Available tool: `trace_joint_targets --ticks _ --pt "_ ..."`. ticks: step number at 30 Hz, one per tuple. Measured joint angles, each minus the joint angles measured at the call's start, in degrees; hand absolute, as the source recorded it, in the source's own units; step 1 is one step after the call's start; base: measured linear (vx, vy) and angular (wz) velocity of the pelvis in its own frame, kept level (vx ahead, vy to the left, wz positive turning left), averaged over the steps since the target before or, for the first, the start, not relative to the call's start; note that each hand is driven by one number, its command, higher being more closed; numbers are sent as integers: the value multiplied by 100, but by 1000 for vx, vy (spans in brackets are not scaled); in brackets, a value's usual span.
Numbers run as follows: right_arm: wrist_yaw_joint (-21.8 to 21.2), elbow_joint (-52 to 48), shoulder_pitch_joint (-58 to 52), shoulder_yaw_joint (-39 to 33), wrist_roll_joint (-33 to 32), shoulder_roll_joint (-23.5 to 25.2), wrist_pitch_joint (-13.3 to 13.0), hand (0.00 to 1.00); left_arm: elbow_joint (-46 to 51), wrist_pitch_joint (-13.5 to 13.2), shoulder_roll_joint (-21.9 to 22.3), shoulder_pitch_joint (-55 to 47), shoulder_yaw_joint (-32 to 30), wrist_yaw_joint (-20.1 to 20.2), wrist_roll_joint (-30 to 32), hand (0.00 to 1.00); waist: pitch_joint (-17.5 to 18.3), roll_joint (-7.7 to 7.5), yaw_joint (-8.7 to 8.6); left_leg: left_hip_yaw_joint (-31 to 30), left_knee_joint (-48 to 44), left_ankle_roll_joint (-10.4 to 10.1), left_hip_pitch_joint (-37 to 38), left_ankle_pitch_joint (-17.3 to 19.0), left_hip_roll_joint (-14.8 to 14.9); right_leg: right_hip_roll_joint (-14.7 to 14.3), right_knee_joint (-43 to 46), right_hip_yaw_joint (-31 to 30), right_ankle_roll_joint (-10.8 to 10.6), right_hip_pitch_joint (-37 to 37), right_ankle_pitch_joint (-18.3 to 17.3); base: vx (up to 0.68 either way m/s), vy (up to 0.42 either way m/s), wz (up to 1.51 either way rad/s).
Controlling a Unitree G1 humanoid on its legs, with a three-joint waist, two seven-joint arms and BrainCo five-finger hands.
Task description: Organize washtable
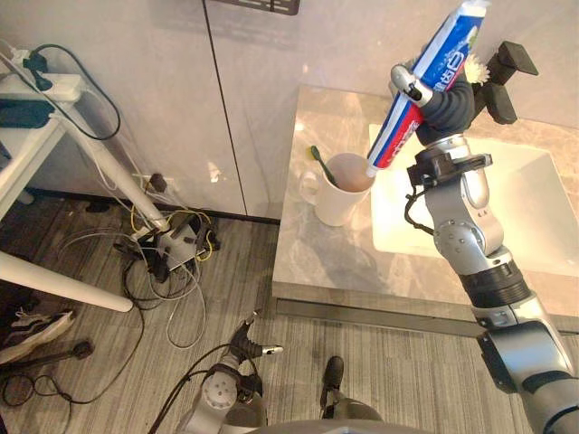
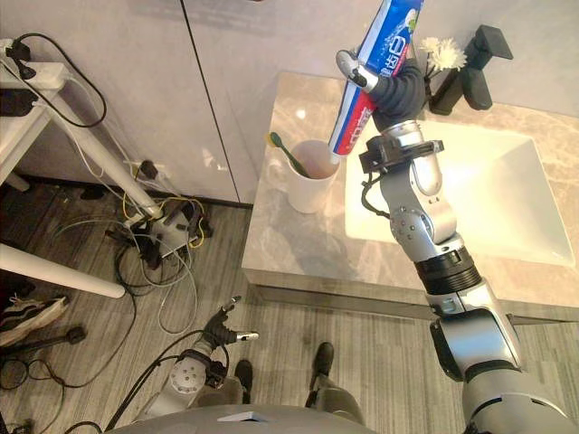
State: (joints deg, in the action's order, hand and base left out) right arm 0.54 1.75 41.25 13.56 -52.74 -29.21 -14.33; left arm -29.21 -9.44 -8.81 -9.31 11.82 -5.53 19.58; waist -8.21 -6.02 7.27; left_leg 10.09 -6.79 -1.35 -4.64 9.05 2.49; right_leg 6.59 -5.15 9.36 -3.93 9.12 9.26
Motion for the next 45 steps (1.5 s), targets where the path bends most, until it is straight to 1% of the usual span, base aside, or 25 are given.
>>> trace_joint_targets --ticks 3,8,15,17,22,28,33,45 --pt "65 0 0 0 2 36 0 100 0 -2 -3 -11 1 -4 1 0 -23 35 3 0 5 0 -4 0 6 -9 0 -1 0 5 0 0 0 0" --pt "73 0 1 0 5 125 0 100 4 -27 0 -13 20 -3 2 0 -23 35 15 -1 13 -1 -9 0 10 -13 0 0 1 13 0 0 0 0" --pt "75 -2 16 1 54 131 0 100 19 -32 -10 -16 119 -7 17 0 -23 34 109 -6 30 -1 3 -1 9 -16 0 3 0 25 0 0 0 0" --pt "79 -2 59 2 55 168 0 100 20 -33 -10 -31 143 -8 114 0 -24 33 110 -9 31 -1 4 -1 9 -15 0 6 0 26 0 0 0 0" --pt "110 -2 253 19 57 266 0 100 21 -33 -11 -38 159 -15 115 0 -26 30 111 -10 32 -1 5 -2 9 -15 0 6 0 33 0 0 0 0" --pt "162 -2 311 25 116 313 0 100 21 -33 -14 -39 159 -17 115 0 -49 -9 112 -8 40 -1 4 -2 10 -15 0 6 0 38 0 0 0 0" --pt "172 -2 312 41 224 318 1 100 23 -32 -19 -40 159 -19 115 0 -110 -95 112 -9 35 -2 -12 -3 8 -13 0 7 1 72 0 0 0 0" --pt "163 -2 306 238 276 321 9 100 28 -33 -18 -48 158 -21 118 0 -113 -95 101 -7 45 -2 -12 -3 7 -12 0 6 1 82 0 0 0 0"
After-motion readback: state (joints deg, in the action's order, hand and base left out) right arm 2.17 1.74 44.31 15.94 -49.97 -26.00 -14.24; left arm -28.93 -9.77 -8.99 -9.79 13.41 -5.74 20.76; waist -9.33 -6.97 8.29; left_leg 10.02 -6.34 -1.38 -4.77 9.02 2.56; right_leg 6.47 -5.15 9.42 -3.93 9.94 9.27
